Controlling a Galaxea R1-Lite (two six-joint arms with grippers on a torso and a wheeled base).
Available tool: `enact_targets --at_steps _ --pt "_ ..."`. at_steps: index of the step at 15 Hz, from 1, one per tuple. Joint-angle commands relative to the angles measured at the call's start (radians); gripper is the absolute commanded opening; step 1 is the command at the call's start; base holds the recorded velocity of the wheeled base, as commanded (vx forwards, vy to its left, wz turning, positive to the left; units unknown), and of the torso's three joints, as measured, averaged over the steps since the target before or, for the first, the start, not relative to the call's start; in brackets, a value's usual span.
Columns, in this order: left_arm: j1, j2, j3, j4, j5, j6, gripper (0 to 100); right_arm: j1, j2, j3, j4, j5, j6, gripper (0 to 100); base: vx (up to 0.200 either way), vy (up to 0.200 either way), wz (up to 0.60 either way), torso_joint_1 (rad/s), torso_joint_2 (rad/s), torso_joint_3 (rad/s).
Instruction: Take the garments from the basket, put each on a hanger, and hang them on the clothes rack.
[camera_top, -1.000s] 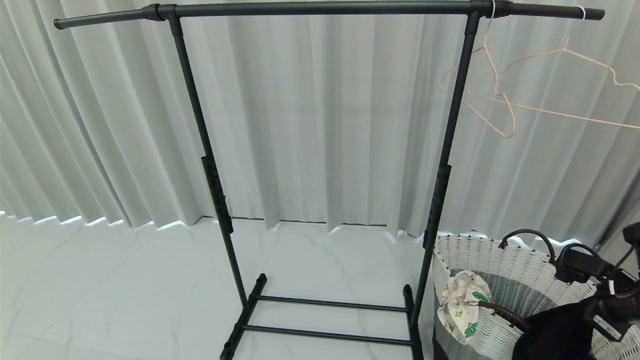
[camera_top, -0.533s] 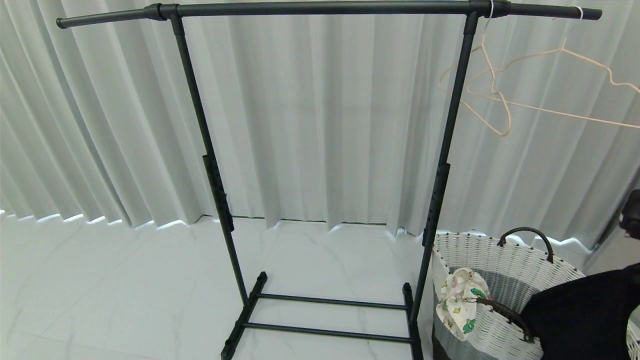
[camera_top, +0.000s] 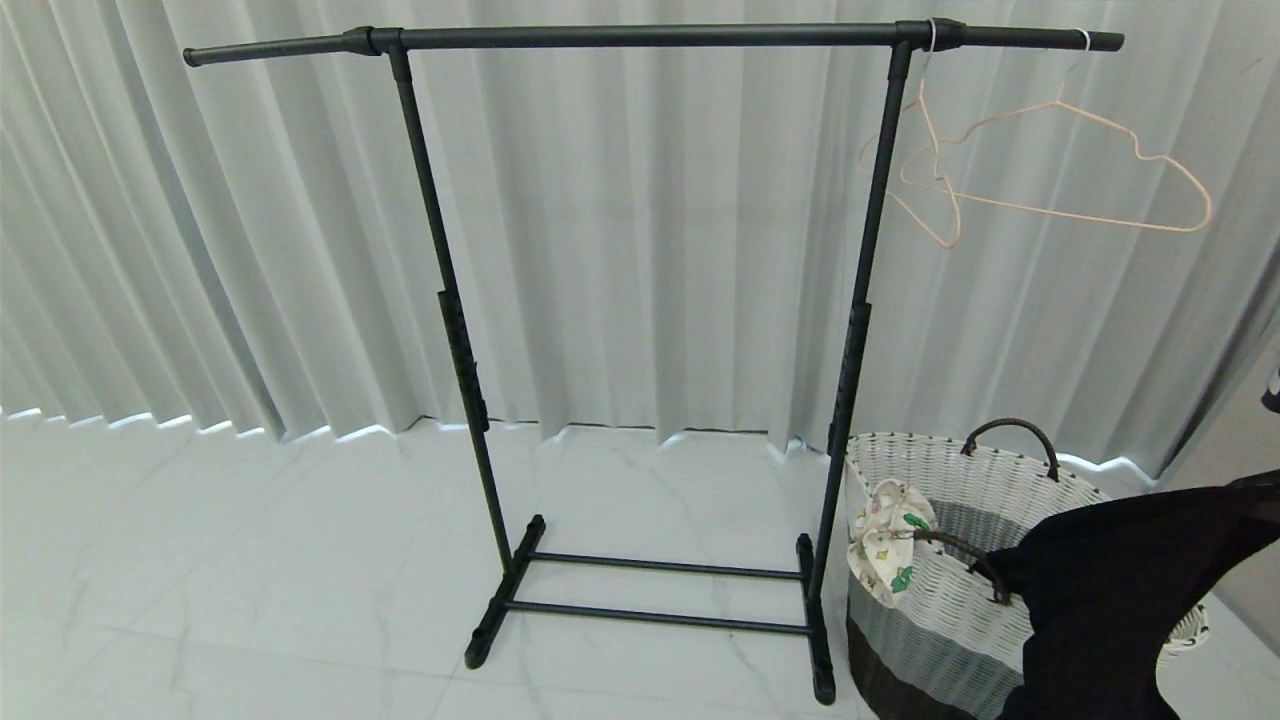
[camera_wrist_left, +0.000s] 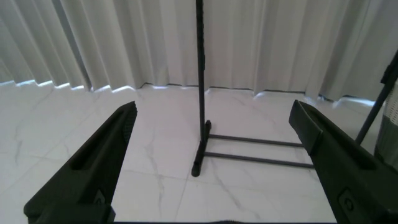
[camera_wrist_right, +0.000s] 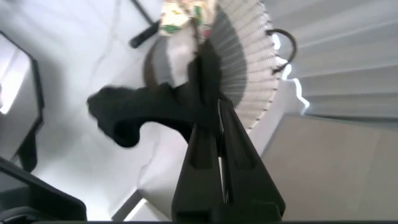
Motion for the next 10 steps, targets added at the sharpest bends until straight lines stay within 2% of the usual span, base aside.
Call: enact_targets --at_steps 1,3,5,9,10 --pt "0.000 0.000 0.000 0.000 0.000 0.000 100 0.063 0.051 -0.020 -0.004 0.001 0.037 0 -0.200 0.000 0.00 0.002 0.00 0.007" --pt "0.000 0.000 0.000 0.000 -0.001 -0.005 100 0.166 0.095 -0.060 -0.004 0.001 0.145 0 0.000 0.000 0.00 0.000 0.00 0.000" --pt "0.000 0.000 0.000 0.000 -0.001 0.000 100 0.255 0.144 -0.095 -0.004 -0.002 0.212 0 0.000 0.000 0.00 0.000 0.00 0.000" --pt "-0.001 0.000 0.000 -0.002 -0.007 0.009 100 0.327 0.238 -0.145 -0.033 -0.003 0.222 0 0.000 0.000 0.00 0.000 0.00 0.000" --pt "-0.004 0.005 -0.029 -0.003 -0.072 -0.012 100 0.337 0.255 -0.161 -0.040 -0.003 0.228 0 0.000 0.000 0.00 0.000 0.00 0.000"
